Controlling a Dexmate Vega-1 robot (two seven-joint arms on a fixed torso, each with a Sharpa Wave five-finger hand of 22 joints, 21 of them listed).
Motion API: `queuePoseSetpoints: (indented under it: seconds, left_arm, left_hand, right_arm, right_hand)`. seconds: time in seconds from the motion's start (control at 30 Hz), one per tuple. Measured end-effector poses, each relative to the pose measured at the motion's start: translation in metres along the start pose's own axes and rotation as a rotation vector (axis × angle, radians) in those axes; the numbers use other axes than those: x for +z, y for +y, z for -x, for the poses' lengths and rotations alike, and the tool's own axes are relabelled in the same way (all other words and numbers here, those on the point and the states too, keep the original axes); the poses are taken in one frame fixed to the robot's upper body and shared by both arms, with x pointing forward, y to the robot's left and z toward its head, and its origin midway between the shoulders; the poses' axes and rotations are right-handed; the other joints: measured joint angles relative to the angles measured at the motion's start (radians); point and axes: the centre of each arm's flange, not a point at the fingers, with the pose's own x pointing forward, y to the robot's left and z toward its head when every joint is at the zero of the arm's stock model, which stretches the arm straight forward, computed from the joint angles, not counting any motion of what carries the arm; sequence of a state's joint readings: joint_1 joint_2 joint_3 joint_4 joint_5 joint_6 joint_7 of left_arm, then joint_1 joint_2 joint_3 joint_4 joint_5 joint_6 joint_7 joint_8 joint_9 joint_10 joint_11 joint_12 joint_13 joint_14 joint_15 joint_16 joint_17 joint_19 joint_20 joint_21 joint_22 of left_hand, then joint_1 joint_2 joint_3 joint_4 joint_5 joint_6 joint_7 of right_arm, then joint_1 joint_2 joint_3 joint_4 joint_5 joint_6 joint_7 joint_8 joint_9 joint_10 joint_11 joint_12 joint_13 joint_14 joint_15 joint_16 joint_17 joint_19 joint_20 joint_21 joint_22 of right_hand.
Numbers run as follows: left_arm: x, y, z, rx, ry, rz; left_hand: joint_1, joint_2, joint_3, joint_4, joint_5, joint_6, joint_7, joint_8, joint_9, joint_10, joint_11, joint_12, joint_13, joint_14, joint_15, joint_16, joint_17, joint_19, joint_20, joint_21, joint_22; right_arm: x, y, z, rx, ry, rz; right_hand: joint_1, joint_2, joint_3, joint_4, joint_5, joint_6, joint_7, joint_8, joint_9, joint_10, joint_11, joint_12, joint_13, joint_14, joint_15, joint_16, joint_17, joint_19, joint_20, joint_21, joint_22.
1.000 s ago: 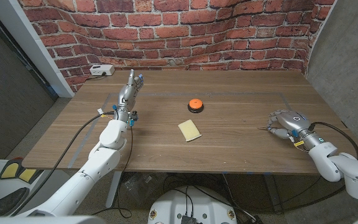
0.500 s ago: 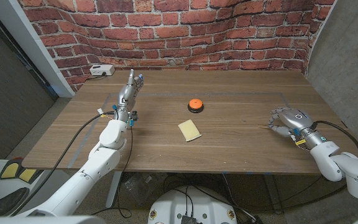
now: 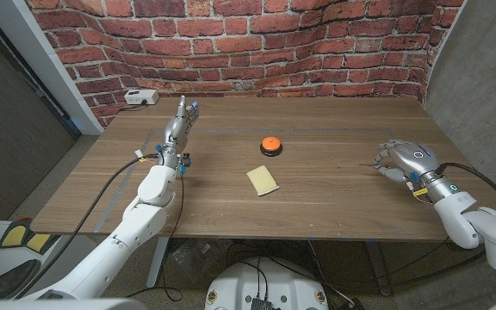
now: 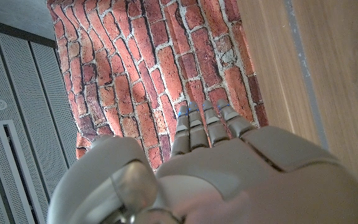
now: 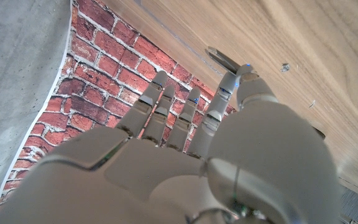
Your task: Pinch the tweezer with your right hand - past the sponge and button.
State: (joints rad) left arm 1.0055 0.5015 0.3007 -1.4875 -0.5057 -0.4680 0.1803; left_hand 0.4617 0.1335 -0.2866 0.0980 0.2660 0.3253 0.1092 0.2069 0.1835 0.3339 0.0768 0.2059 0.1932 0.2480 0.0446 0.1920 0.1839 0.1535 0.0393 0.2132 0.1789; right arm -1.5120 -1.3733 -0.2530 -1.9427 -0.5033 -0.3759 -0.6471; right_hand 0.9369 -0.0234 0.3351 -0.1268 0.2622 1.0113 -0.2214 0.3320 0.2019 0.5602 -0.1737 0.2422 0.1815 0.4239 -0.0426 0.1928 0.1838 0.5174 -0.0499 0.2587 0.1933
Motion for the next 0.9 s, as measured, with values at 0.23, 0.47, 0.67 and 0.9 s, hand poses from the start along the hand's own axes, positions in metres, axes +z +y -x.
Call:
queuePoseSetpoints:
  seconds: [0.23,0.47,0.67,0.9]
  left_arm:
    - [-0.001,0.000,-0.002,0.001,0.001,0.001]
    - [-0.002,0.000,-0.004,0.000,0.001,0.003]
    - [-0.002,-0.001,-0.007,-0.003,0.000,0.004]
    - [-0.003,-0.002,-0.010,-0.008,-0.001,0.006]
  left_hand:
    - [0.000,0.000,0.000,0.000,0.000,0.000,0.000,0.000,0.000,0.000,0.000,0.000,0.000,0.000,0.000,0.000,0.000,0.000,0.000,0.000,0.000]
    - [0.000,0.000,0.000,0.000,0.000,0.000,0.000,0.000,0.000,0.000,0.000,0.000,0.000,0.000,0.000,0.000,0.000,0.000,0.000,0.000,0.000]
    - [0.000,0.000,0.000,0.000,0.000,0.000,0.000,0.000,0.000,0.000,0.000,0.000,0.000,0.000,0.000,0.000,0.000,0.000,0.000,0.000,0.000]
    - [0.000,0.000,0.000,0.000,0.000,0.000,0.000,0.000,0.000,0.000,0.000,0.000,0.000,0.000,0.000,0.000,0.000,0.000,0.000,0.000,0.000]
  right_arm:
    - [0.000,-0.009,-0.002,-0.034,-0.001,0.006]
    - [0.001,-0.014,-0.003,-0.057,-0.001,0.010]
    - [0.001,-0.017,-0.002,-0.076,0.009,0.005]
    - [0.000,-0.019,0.001,-0.101,0.020,0.006]
  right_hand:
    - [0.000,0.000,0.000,0.000,0.000,0.000,0.000,0.000,0.000,0.004,-0.004,0.000,0.000,0.000,0.000,0.000,0.000,0.000,0.000,0.000,0.000]
    - [0.000,0.000,0.000,0.000,0.000,0.003,-0.003,-0.001,0.001,0.008,0.000,0.000,0.000,0.009,-0.002,0.000,0.000,0.000,0.000,0.000,0.000]
    - [0.000,0.000,-0.004,-0.004,0.000,0.003,-0.004,-0.001,0.001,0.013,-0.005,0.000,0.000,0.017,-0.003,0.000,-0.002,0.009,0.002,0.004,0.000]
    - [0.000,0.000,-0.004,-0.004,0.000,0.013,0.001,-0.001,0.000,0.023,-0.006,0.000,0.000,0.024,-0.001,0.000,-0.002,0.024,0.001,0.008,0.000]
